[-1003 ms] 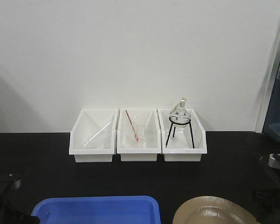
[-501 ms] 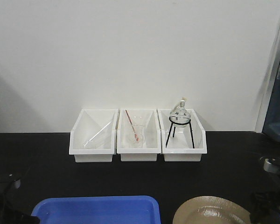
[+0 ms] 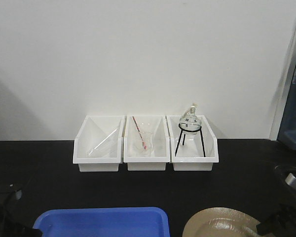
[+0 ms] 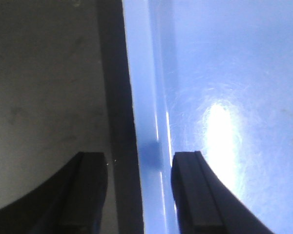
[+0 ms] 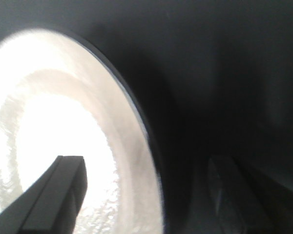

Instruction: Place disk in tray to left cabinet

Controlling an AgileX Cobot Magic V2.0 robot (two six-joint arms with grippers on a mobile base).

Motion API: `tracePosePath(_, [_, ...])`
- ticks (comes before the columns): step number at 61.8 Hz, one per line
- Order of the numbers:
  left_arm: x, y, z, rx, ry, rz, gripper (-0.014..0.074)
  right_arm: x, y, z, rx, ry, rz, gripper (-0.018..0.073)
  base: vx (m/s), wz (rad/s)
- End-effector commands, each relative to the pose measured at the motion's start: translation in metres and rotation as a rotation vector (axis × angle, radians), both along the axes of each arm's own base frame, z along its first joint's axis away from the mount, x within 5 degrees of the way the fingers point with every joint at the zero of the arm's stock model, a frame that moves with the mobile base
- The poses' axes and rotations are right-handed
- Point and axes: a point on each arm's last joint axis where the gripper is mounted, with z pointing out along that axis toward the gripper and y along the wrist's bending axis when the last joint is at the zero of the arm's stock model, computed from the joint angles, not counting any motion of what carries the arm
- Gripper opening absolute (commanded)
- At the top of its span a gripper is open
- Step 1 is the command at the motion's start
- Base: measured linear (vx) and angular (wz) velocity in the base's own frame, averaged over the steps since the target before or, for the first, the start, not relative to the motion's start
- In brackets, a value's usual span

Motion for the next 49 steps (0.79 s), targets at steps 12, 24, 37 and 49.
tracePosePath(12, [0.006,-0.002,0.024,-0.011,-0.116,0.012,0.0444,0.003,0.016,0.021,0.037,-0.076,0.127,0.0528,0.00,0.00])
tracePosePath(24, [0.006,-0.002,0.025,-0.010,-0.123,0.013,0.0444,0.003,0.032,0.017,-0.016,-0.039,0.182,0.0433,0.00,0.00])
tracePosePath(37, [0.006,-0.002,0.024,-0.010,-0.122,0.013,0.0444,0.005,0.031,0.016,-0.027,0.022,0.080,0.0224,0.00,0.00])
tracePosePath(49, [0.006,-0.002,0.024,-0.010,-0.121,0.013,0.0444,0.005,0.032,0.016,-0.012,0.044,0.044,0.0032,0.00,0.00])
